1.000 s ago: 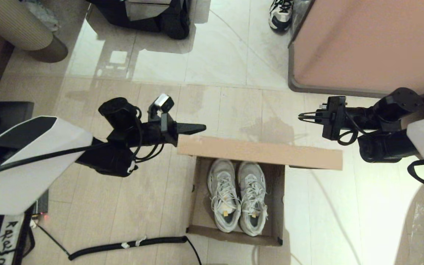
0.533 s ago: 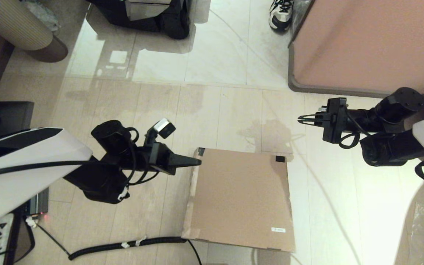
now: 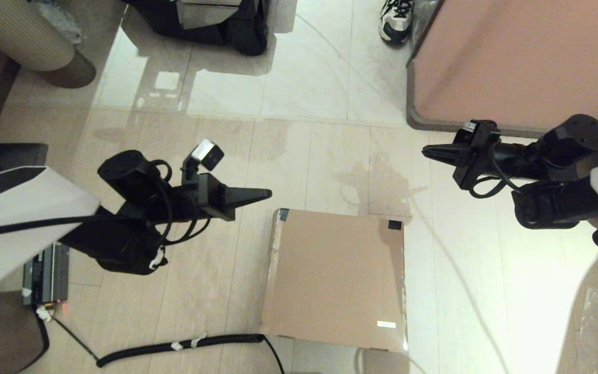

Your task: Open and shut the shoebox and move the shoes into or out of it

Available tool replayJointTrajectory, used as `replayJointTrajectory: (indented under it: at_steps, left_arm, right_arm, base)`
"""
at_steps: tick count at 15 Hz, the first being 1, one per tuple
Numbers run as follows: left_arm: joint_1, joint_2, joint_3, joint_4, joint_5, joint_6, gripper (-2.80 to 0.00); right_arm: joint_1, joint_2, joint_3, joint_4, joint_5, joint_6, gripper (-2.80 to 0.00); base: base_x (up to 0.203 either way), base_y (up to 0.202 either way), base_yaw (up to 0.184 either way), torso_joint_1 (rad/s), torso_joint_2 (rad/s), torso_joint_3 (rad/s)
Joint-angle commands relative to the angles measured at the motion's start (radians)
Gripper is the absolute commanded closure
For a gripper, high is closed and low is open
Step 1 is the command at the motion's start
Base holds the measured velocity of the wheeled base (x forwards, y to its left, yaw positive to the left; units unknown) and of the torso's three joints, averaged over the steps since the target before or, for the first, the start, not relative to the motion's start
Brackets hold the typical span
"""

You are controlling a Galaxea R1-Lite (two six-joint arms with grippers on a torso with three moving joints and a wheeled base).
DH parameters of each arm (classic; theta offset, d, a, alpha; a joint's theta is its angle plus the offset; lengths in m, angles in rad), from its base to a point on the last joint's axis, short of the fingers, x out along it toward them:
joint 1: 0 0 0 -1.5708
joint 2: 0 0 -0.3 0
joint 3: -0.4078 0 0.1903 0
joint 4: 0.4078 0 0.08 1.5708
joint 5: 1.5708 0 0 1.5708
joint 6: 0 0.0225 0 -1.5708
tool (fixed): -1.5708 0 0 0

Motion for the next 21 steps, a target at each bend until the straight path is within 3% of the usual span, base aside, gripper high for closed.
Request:
replayJointTrajectory:
  at_steps: [1,4,6,10,12,13,14,17,19,20,21]
  left_arm:
    - [0.005,-0.038,-0.046,-0.010,-0.006,-0.004,0.00]
    - [0.005,-0.032,-0.212,-0.024,-0.005,-0.002,0.00]
    - [0.010,-0.029,-0.326,-0.027,0.011,-0.003,0.00]
    - [0.052,0.000,-0.475,-0.021,0.226,0.004,0.00]
    - [0.062,0.023,-0.536,0.007,0.414,0.024,0.00]
    - [0.065,0.036,-0.566,0.049,0.487,0.092,0.00]
    - [0.076,0.043,-0.574,0.092,0.525,0.201,0.00]
    - [0.127,0.046,-0.525,0.225,0.633,0.573,0.00]
    - [0.154,0.031,-0.427,0.410,0.685,0.790,0.00]
    - [0.157,0.028,-0.399,0.512,0.761,0.872,0.00]
    - [0.155,0.034,-0.378,0.602,0.850,0.943,0.00]
  right_arm:
    - [0.001,-0.004,-0.063,-0.009,-0.007,-0.294,0.00]
    - [-0.010,0.003,-0.281,-0.009,-0.014,-0.456,0.00]
    - [-0.056,0.004,-0.411,-0.009,-0.025,-0.495,0.00]
    - [-0.117,-0.044,-0.364,-0.009,-0.205,-0.509,0.00]
    - [-0.123,-0.052,-0.305,-0.009,-0.359,-0.520,0.00]
    - [-0.130,-0.056,-0.258,-0.009,-0.436,-0.562,0.00]
    - [-0.138,-0.062,-0.207,-0.009,-0.482,-0.639,0.00]
    - [-0.161,-0.099,-0.061,0.106,-0.546,-1.077,0.00]
    - [-0.160,-0.137,0.005,0.364,-0.608,-1.459,0.00]
    - [-0.149,-0.147,0.027,0.539,-0.669,-1.635,0.00]
    - [-0.130,-0.154,0.052,0.715,-0.747,-1.755,0.00]
  base:
    - [0.000,0.000,0.000,0.000,0.00,0.000]
    - [0.000,0.000,0.000,0.000,0.00,0.000]
    - [0.000,0.000,0.000,0.000,0.00,0.000]
    - [0.000,0.000,0.000,0.000,0.00,0.000]
    - [0.000,0.000,0.000,0.000,0.00,0.000]
    - [0.000,0.000,0.000,0.000,0.00,0.000]
    - [0.000,0.000,0.000,0.000,0.00,0.000]
    - [0.000,0.000,0.000,0.000,0.00,0.000]
    - [0.000,0.000,0.000,0.000,0.00,0.000]
    - [0.000,0.000,0.000,0.000,0.00,0.000]
    - [0.000,0.000,0.000,0.000,0.00,0.000]
